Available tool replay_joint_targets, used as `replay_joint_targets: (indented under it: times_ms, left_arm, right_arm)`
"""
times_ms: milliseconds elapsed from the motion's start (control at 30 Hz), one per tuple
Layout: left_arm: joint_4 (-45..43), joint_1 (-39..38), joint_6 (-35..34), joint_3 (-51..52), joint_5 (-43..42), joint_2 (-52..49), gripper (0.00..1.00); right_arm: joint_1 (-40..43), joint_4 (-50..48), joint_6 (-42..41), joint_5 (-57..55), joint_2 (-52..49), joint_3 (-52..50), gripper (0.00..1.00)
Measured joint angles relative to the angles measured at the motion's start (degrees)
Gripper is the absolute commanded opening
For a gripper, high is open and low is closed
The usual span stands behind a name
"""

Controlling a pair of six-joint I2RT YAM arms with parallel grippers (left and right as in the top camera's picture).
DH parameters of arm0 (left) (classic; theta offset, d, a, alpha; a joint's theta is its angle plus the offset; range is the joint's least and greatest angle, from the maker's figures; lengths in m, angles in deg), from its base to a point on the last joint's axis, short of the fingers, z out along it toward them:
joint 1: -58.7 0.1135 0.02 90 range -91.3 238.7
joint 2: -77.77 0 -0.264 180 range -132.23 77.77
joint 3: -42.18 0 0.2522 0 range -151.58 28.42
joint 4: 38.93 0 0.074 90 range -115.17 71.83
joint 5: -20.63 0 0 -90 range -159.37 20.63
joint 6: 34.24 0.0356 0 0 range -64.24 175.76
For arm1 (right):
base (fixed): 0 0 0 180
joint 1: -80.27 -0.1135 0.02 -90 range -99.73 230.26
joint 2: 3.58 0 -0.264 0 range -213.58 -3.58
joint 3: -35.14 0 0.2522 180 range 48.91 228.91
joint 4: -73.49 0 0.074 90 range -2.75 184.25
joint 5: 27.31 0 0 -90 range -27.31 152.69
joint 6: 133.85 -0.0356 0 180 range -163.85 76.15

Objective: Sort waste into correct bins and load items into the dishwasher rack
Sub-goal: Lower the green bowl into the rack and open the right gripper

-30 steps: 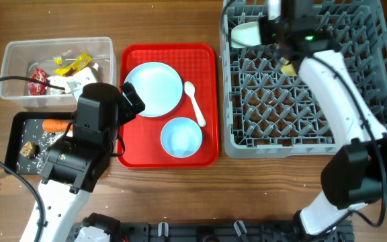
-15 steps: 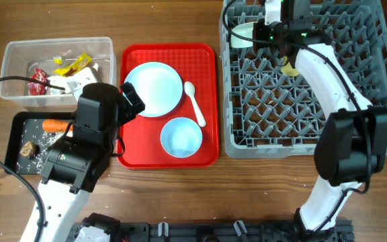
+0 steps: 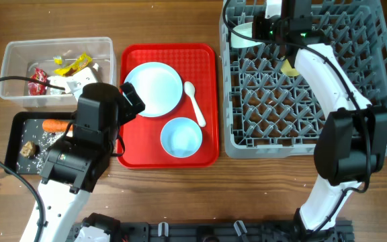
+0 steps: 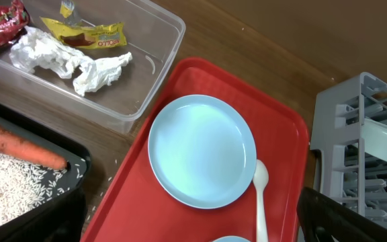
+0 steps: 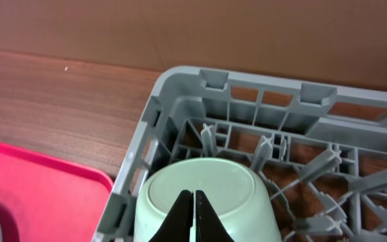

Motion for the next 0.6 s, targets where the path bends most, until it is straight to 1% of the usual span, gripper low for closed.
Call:
replay_joint_targets:
  times_ms: [200,267,433,500,600]
  left_arm:
    - [0.00,0.00,0.00,0.00,0.00,0.00,1.00]
    - [0.00,0.00,0.00,0.00,0.00,0.00,1.00]
    - [0.00,0.00,0.00,0.00,0.00,0.00,1.00]
    - [0.00,0.00,0.00,0.00,0.00,0.00,1.00]
    - [-0.02,0.00,0.00,0.00,0.00,0.00,1.00]
  right_arm:
    - [0.00,-0.20,-0.79,0.00,-4.55,0.00,0.04]
    - [0.00,0.42,-0.81,0.00,-4.59,0.00,0.04]
    - [0.00,4.61,-0.83,0.00,-4.46,0.00,0.04]
    - [0.00,5.70,-0.76,0.00,-3.06,0.00,0.05]
    - [0.00,10.05,-0.94,0.04,3.02,-0.07,0.11]
